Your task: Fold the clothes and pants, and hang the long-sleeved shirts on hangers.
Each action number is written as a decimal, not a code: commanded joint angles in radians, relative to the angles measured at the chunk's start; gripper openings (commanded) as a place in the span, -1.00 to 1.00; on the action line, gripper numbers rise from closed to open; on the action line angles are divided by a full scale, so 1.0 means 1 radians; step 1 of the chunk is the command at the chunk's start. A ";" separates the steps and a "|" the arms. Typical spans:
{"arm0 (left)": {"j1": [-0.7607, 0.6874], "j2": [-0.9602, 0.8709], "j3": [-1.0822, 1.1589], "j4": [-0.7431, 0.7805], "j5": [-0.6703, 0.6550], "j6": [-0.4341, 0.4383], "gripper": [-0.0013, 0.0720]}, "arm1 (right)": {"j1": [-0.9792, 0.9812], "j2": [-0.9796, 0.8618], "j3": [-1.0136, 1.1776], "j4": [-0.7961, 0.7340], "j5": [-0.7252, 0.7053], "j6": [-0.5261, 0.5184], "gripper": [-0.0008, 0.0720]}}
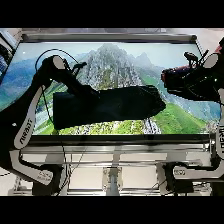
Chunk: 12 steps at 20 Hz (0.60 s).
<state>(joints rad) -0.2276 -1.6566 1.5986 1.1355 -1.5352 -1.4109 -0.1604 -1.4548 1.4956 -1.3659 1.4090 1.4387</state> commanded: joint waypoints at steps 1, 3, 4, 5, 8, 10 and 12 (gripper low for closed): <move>-0.006 -0.017 -0.001 -0.046 -0.135 -0.002 0.54 | 0.001 0.000 0.000 0.000 0.013 -0.002 0.06; -0.006 -0.017 0.000 -0.083 -0.172 0.003 0.54 | 0.001 0.000 0.000 0.000 0.024 -0.002 0.06; -0.006 -0.016 0.000 -0.095 -0.177 0.006 0.54 | 0.001 0.000 0.000 0.000 0.034 -0.002 0.06; -0.006 -0.012 -0.001 -0.093 -0.169 0.014 0.54 | 0.001 0.000 0.000 0.000 0.046 -0.013 0.06; 0.006 0.056 -0.001 -0.031 -0.038 0.012 0.54 | 0.001 0.032 -0.001 -0.002 0.056 -0.069 0.06; 0.030 0.126 -0.002 0.086 0.024 0.002 0.54 | -0.002 0.081 -0.007 -0.003 0.056 -0.090 -0.11; 0.081 0.191 -0.039 0.203 0.032 -0.006 0.54 | -0.002 0.141 -0.036 -0.011 0.064 -0.124 -0.88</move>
<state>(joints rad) -0.1917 -1.5436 1.5860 1.1847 -1.5620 -1.4040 -0.1616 -1.3762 1.4822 -1.3689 1.4609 1.3624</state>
